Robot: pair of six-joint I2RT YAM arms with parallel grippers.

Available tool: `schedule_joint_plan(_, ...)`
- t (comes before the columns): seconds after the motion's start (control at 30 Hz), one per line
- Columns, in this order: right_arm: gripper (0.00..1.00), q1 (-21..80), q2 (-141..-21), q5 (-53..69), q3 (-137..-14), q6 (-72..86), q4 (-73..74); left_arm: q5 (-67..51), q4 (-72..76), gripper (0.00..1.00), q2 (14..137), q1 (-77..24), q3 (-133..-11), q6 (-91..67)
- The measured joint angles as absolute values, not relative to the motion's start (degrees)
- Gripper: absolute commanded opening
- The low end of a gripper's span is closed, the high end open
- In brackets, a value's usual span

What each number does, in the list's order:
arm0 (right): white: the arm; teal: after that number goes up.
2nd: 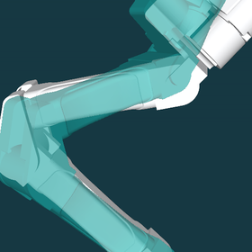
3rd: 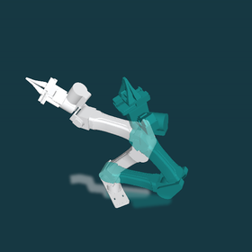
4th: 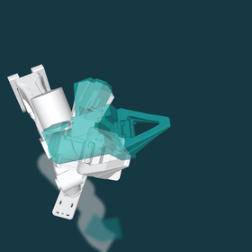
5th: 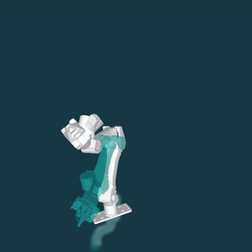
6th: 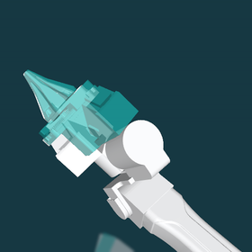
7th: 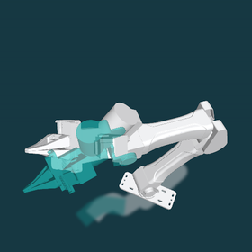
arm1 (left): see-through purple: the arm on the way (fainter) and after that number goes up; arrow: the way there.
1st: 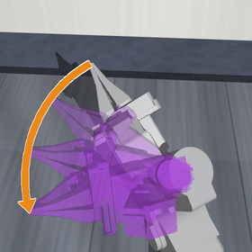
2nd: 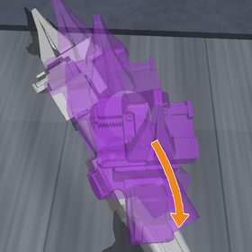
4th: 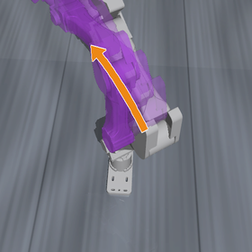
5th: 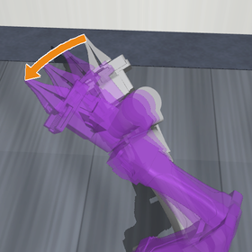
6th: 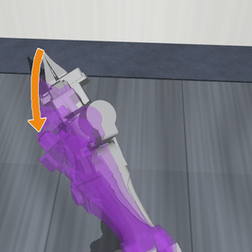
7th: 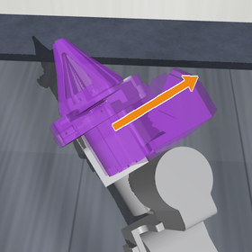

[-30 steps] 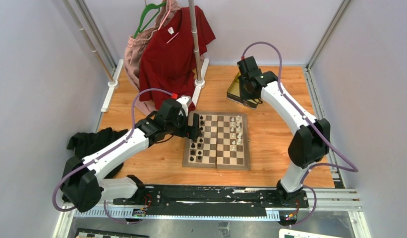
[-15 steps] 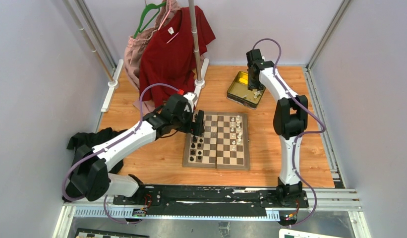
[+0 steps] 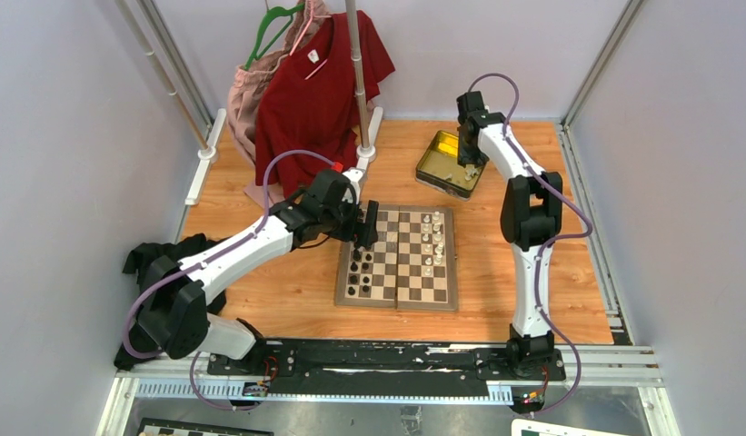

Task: Set up the chess pieces on the board
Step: Pick up the chess piece from the storage box.

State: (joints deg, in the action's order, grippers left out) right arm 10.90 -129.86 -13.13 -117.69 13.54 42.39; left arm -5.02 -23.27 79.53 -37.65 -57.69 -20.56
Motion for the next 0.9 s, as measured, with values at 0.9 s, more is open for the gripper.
schedule_joint_plan(0.9,0.27,9.32,-132.97,-9.98,-117.10,13.56,40.21,-5.19,-23.03,0.98,79.53,-37.65,-55.79,-21.58)
